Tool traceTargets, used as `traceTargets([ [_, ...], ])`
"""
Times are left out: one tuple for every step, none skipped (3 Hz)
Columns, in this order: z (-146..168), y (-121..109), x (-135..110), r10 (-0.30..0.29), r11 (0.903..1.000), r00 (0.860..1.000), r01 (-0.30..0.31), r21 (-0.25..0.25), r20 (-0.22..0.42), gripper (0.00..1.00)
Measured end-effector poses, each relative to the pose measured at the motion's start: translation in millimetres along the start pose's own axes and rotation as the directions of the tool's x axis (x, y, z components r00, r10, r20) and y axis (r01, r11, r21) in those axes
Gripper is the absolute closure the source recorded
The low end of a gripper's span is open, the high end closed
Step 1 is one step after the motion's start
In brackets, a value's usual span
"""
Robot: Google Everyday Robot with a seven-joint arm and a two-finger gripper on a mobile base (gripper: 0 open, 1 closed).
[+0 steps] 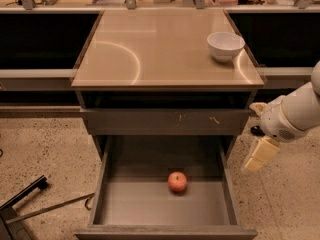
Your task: Pick apple from middle drawer and place on counter
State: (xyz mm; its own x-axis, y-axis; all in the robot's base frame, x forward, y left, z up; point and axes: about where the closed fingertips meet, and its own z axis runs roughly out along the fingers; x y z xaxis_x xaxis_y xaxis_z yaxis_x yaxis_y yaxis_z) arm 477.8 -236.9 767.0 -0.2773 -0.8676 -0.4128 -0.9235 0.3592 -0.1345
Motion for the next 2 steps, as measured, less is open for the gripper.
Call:
traceTargets([
  [23.7, 7.1, 9.1, 0.021, 0.9998, 0.999, -0.021, 0.004, 0.03, 0.0],
  [89.5, 20.1, 26.9, 0.036, 0.9992, 0.997, -0.035, -0.018, 0.063, 0.0],
])
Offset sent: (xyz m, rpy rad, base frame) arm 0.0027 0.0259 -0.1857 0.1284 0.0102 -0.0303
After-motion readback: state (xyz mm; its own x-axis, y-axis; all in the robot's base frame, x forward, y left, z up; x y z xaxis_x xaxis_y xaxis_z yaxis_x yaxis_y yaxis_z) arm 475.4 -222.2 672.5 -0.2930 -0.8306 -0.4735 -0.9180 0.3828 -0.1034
